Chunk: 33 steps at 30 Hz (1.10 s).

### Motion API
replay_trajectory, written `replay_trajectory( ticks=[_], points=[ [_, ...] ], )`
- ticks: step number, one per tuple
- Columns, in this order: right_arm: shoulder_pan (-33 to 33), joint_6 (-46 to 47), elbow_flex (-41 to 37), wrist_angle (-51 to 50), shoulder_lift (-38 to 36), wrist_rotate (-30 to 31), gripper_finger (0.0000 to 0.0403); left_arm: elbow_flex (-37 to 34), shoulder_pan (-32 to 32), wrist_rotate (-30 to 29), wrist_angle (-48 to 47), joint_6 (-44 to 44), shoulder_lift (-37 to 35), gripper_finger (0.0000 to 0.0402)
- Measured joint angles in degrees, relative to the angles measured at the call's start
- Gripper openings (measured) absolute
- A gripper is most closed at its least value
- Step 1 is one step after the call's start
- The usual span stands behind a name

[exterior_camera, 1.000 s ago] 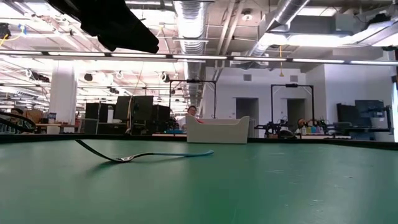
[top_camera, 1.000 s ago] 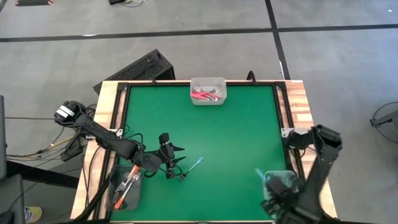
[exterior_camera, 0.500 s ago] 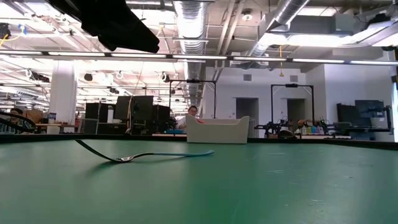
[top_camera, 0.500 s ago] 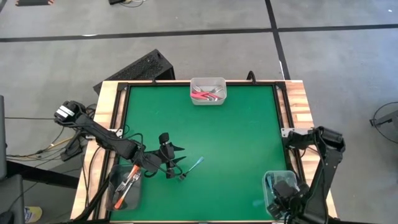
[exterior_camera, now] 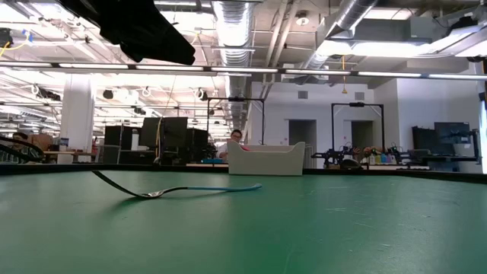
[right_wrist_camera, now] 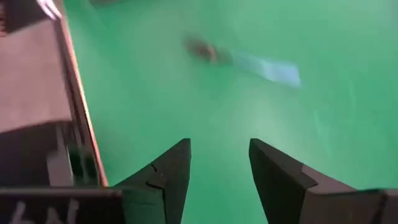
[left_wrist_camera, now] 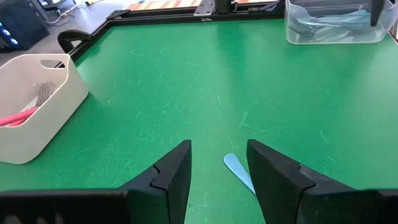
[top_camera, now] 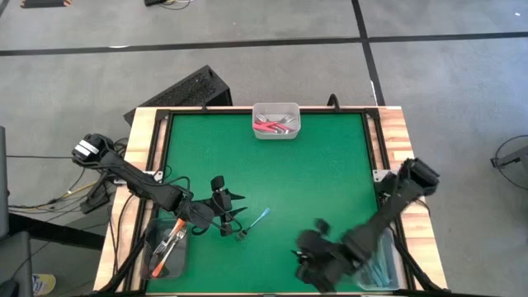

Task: Sort silverware by color (type)
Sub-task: Put the blue fork into the transparent bin

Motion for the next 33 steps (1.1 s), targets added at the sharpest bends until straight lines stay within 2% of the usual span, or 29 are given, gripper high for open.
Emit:
replay_trajectory(
  ticks=[3,7,9,15,20,27,33],
  points=[
    [-5.3,-16.0,0.0,9.1,0.0,-0.1,0.0183,0.0,0.0,1.2,-0.5,-0.8,0.0,0.0143],
    [-11.4,-32.0,0.1,13.8,1.7,-4.7,0.018,0.0,-0.6,2.1,-4.5,-3.7,0.0,0.0144],
    [-13.5,-36.9,-0.1,13.2,2.8,-7.6,0.018,0.0,-1.3,1.8,-7.2,-5.3,0.0,0.0144],
    [-19.8,-48.0,0.5,22.2,9.7,-17.9,0.018,0.0,-3.6,-2.0,-12.6,-10.1,0.0,0.0144],
    [-23.2,-53.5,2.5,24.9,14.4,-22.5,0.018,0.0,-4.3,-3.5,-14.4,-11.6,0.0,0.0144],
    [-26.4,-55.5,2.4,25.2,19.5,-29.8,0.018,0.0,-4.3,-4.5,-16.9,-13.5,0.0,0.0144],
    [-27.1,-56.1,2.5,25.2,21.7,-31.0,0.0172,0.0,-3.9,-6.1,-17.3,-13.8,0.0,0.0144]
  ],
)
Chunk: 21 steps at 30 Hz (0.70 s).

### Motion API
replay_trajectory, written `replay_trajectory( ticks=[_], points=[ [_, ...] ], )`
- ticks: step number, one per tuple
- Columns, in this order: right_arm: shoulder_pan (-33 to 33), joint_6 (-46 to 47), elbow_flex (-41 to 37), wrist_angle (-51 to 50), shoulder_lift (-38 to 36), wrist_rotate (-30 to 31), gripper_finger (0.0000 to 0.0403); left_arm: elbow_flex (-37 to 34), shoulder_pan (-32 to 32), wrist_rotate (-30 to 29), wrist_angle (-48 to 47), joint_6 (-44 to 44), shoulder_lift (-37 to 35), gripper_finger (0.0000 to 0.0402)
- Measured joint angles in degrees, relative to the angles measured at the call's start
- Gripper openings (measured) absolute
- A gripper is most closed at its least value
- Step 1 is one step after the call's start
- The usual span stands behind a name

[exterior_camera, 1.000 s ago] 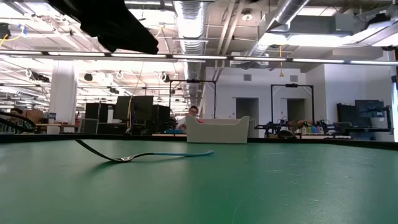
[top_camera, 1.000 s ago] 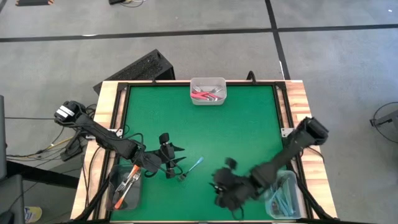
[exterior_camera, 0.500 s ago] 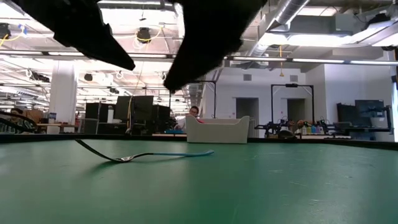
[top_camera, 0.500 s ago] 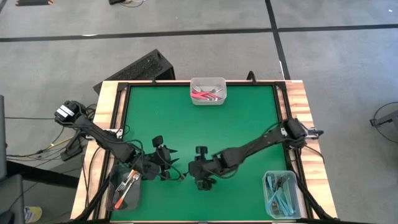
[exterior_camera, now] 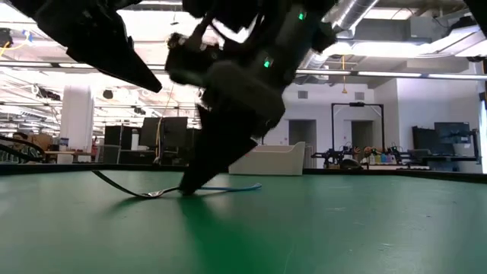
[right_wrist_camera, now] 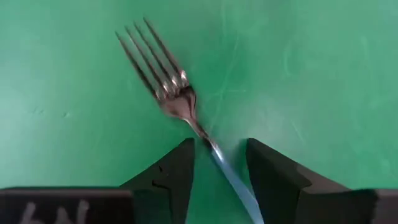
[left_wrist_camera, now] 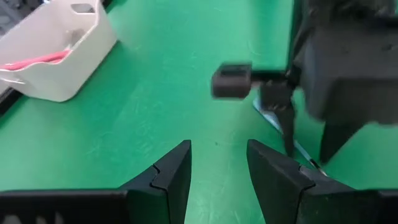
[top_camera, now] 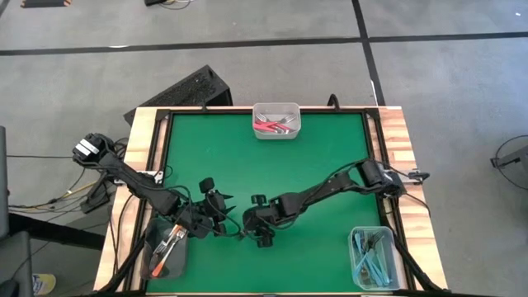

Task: Sort silverware by color (type)
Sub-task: Put the blue fork into the transparent bin

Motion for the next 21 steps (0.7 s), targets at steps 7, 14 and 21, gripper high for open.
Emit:
replay_trajectory(
  ticks=[7,14,21],
  points=[
    [-0.2,0.5,0.2,-1.3,2.0,-0.7,0.0068,0.0,1.1,-0.5,-0.4,-0.2,0.0,0.0144],
    [0.2,11.6,0.3,-5.0,1.1,0.1,0.0016,0.0,1.3,-0.6,-0.4,-0.1,0.0,0.0143],
    [5.5,27.0,-0.5,-19.9,-6.5,2.8,0.0008,0.0,1.2,-0.6,-1.1,-1.2,0.0,0.0143]
  ],
)
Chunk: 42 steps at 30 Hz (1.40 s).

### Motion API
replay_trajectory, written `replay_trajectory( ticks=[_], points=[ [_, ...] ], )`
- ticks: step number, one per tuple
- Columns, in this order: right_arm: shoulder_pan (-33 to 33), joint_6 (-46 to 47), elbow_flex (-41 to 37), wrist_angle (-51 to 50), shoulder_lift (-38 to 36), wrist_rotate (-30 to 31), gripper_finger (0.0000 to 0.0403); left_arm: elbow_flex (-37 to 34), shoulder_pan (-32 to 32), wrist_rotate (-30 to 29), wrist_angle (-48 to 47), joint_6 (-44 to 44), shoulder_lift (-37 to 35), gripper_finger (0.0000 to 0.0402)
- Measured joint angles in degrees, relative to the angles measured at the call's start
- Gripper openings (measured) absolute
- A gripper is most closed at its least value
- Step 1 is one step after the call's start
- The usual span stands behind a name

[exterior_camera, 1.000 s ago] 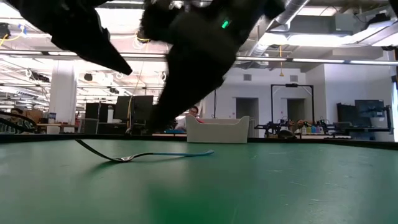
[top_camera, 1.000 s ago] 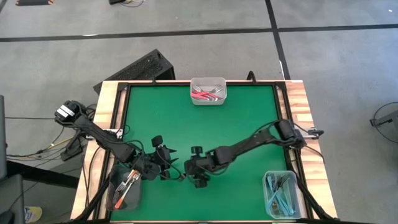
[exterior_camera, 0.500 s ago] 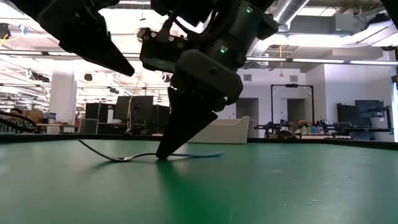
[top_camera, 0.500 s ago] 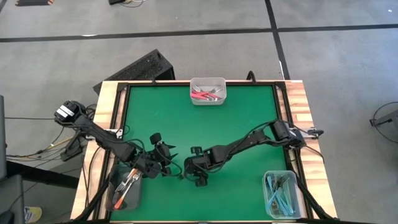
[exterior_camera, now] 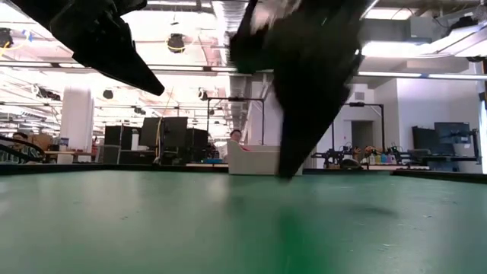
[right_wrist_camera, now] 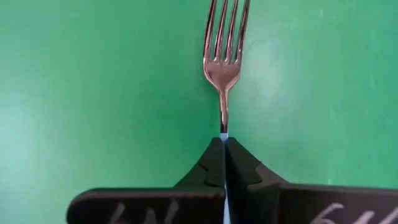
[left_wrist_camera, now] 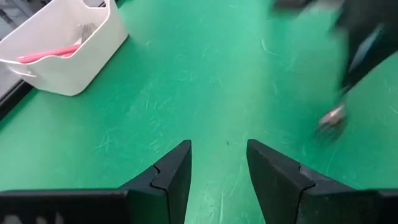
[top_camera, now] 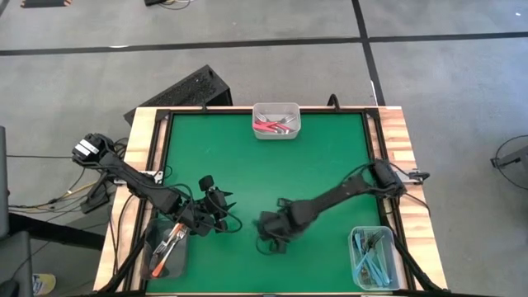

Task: Sort silverware by color (type)
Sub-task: Put the blue fork into the transparent bin, then return to Home Position

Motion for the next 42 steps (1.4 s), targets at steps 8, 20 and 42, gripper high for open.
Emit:
replay_trajectory(
  ticks=[8,20,42],
  points=[
    [10.9,25.3,0.2,-25.7,-12.7,5.4,0.0006,0.0,0.0,-1.6,-0.4,-1.7,0.0,0.0143],
    [33.3,69.5,0.3,-49.2,-21.1,-4.8,0.0007,0.0,0.0,-3.0,3.0,-1.4,0.0,0.0143],
    [40.5,79.5,-2.4,-45.3,-20.9,28.0,0.0191,3.3,-1.7,-13.6,7.5,9.2,-1.7,0.0143]
  ],
)
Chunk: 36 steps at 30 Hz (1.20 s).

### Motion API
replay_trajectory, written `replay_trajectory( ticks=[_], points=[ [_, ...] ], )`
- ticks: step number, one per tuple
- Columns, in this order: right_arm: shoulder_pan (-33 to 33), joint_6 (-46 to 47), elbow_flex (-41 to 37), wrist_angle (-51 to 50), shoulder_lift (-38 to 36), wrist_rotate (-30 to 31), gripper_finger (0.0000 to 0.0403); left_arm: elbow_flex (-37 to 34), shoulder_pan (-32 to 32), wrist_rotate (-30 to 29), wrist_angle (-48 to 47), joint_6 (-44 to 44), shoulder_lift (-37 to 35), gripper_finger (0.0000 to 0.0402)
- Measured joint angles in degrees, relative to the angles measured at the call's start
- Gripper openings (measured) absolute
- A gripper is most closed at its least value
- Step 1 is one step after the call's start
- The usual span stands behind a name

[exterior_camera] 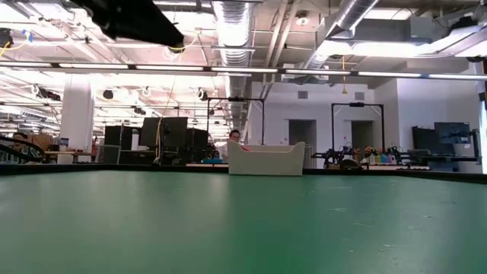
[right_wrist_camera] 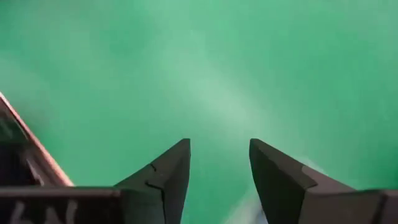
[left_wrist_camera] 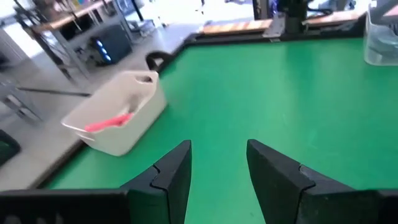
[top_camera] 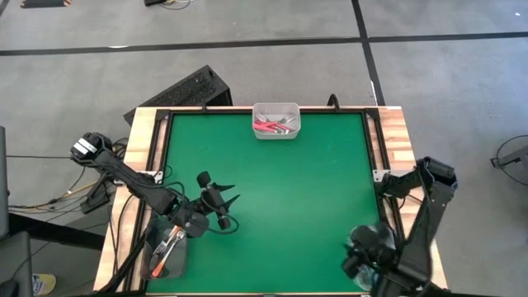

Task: Sort silverware by color (type)
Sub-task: Return to Home Position

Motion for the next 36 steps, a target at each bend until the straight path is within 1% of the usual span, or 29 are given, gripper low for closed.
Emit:
replay_trajectory(
  ticks=[1,3,6,9,11,14,17,21,24,26,29,30,32,34,36],
  points=[
    [-1.6,-3.4,0.0,1.0,0.0,3.9,0.0189,0.0,-0.2,-0.7,-0.3,0.5,-0.6,0.0143],
    [-5.7,-11.5,0.0,3.8,-0.1,7.9,0.0182,-0.2,-0.4,-1.0,-0.7,1.5,-1.7,0.0143],
    [-12.6,-28.4,0.0,10.2,-0.1,8.8,0.0168,-2.0,-0.3,-0.6,-0.5,2.1,-3.8,0.014],
    [-19.3,-47.9,0.0,21.3,-0.1,8.5,0.0154,-5.0,-0.3,-0.6,-0.8,1.6,-6.7,0.0135],
    [-23.6,-59.7,0.0,29.0,-0.1,6.8,0.0146,-7.0,-0.2,-0.5,0.0,0.6,-9.1,0.0132],
    [-29.2,-75.4,0.0,39.0,-0.1,0.8,0.0135,-9.9,-0.2,-0.5,0.9,-0.2,-13.5,0.0127],
    [-34.2,-87.8,0.0,46.8,-0.1,-5.0,0.0128,-12.3,-0.3,-0.6,2.0,-0.2,-18.3,0.0123],
    [-40.2,-101.1,0.0,56.5,-0.1,-11.5,0.0121,-14.3,-0.6,-1.0,2.7,2.3,-24.8,0.0115],
    [-43.7,-108.5,0.0,63.1,-0.8,-15.5,0.0117,-15.7,-0.7,-2.4,3.3,5.0,-29.3,0.0104],
    [-46.0,-112.0,0.1,66.3,-1.5,-19.6,0.0113,-16.5,-0.7,-2.7,4.2,7.0,-32.2,0.0095],
    [-49.5,-114.0,-1.9,66.7,-4.5,-25.7,0.0107,-17.4,-0.7,-2.9,4.3,9.7,-35.7,0.008],
    [-50.7,-114.0,-3.4,68.8,-5.9,-27.2,0.0105,-17.7,-0.7,-2.8,4.3,10.8,-36.7,0.0074],
    [-52.8,-113.8,-8.2,70.0,-10.1,-28.1,0.0102,-19.1,-0.7,-2.8,6.4,12.7,-38.3,0.0065],
    [-54.9,-113.6,-13.9,74.8,-14.4,-29.0,0.0099,-21.1,-0.3,-2.6,9.9,15.1,-39.6,0.0055],
    [-56.4,-113.0,-20.9,79.5,-19.5,-30.5,0.0099,-23.8,0.4,-1.0,14.8,16.7,-40.2,0.0047]
  ],
)
